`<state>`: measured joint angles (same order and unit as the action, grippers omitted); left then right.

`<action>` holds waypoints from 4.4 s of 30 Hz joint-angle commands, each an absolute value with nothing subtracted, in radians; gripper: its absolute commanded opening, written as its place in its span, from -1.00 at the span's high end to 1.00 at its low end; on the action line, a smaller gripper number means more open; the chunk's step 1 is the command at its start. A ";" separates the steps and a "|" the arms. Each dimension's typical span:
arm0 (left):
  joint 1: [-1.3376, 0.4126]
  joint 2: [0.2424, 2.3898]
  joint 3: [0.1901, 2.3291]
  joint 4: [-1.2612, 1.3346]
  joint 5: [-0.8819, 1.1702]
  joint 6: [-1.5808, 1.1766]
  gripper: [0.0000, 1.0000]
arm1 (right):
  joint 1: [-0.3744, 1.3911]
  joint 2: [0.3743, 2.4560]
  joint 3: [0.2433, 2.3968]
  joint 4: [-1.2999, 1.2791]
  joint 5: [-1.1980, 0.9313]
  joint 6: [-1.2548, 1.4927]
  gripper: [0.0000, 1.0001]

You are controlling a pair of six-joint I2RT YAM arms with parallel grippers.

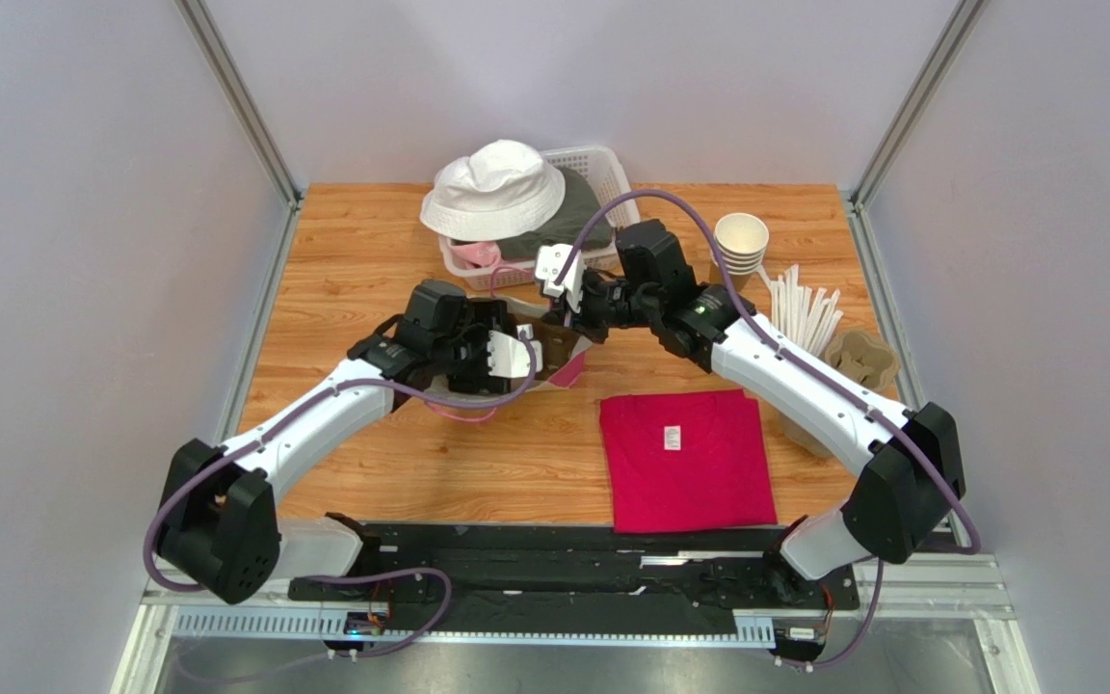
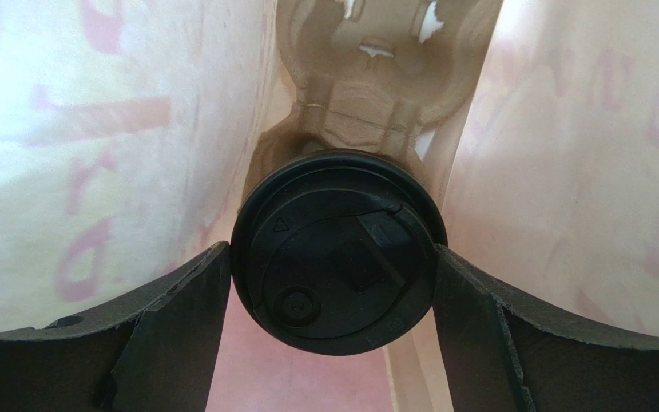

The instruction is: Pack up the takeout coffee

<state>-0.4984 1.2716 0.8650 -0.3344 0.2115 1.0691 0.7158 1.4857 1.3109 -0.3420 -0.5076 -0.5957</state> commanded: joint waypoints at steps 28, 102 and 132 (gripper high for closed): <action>-0.377 1.759 1.333 -0.727 0.252 1.008 0.86 | 0.526 1.953 1.928 -0.778 -0.876 -0.492 1.00; -0.391 1.683 1.635 -0.934 0.325 0.862 -0.98 | 0.502 2.046 2.033 -0.897 -0.793 -0.557 1.00; -0.365 1.509 1.804 -0.917 0.373 0.517 -0.93 | 0.517 1.962 1.948 -0.894 -0.793 -0.609 1.00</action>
